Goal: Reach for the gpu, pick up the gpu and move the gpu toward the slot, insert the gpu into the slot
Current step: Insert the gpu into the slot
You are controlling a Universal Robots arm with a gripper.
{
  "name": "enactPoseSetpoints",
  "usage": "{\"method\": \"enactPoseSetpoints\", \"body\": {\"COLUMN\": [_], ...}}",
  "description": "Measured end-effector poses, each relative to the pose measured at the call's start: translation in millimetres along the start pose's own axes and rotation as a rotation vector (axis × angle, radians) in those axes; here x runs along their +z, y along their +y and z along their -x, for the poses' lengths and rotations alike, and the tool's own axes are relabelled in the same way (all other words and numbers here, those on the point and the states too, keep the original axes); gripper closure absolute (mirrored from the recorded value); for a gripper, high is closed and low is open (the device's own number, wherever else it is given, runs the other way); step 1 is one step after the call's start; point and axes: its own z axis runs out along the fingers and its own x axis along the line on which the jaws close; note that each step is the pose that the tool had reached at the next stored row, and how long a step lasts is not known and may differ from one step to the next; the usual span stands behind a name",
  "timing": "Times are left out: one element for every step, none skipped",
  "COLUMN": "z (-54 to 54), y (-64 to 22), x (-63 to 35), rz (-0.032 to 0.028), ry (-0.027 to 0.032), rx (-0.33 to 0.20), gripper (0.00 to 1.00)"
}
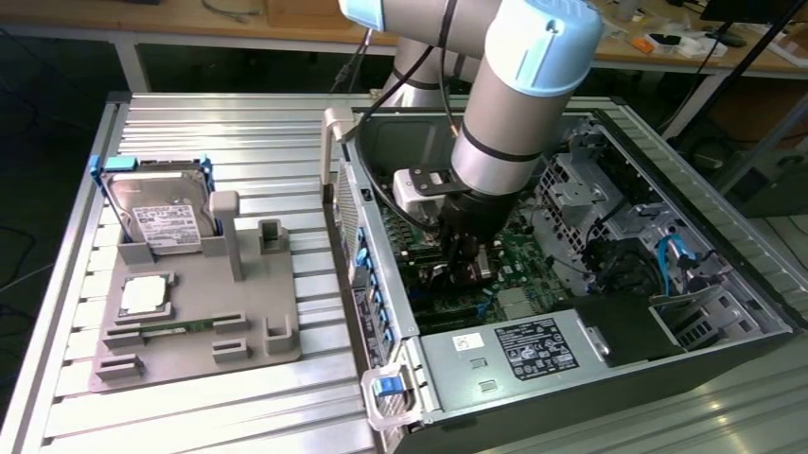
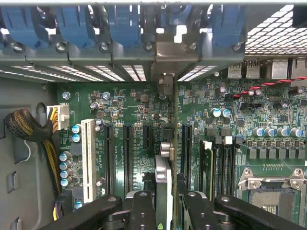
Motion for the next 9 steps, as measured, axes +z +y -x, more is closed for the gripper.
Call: {"method": "enactPoseSetpoints", "body": {"z": [0.0, -0.1, -0.1, -0.1, 0.0, 0.0, 0.0, 0.0, 0.0], "y": [0.0, 0.1, 0.1, 0.1, 0.1, 0.1, 0.1, 0.0, 0.0], "x": [0.7, 1.5, 1.9, 1.9, 2.0, 2.2, 2.2, 2.2, 2.2], "rz": [0.0001, 0.0005, 0.0005, 0.0004, 0.0003, 0.0002, 0.0001, 0.0000, 0.0000], "ry": [0.0002, 0.0006, 0.0007, 0.0006, 0.0004, 0.0003, 0.0000, 0.0000, 0.0000], "rx": [0.000, 0.000, 0.000, 0.000, 0.000, 0.000, 0.000, 0.000, 0.000], "gripper": [0.73, 0.73, 0.73, 0.73, 0.73, 0.73, 0.73, 0.73, 0.73]}}
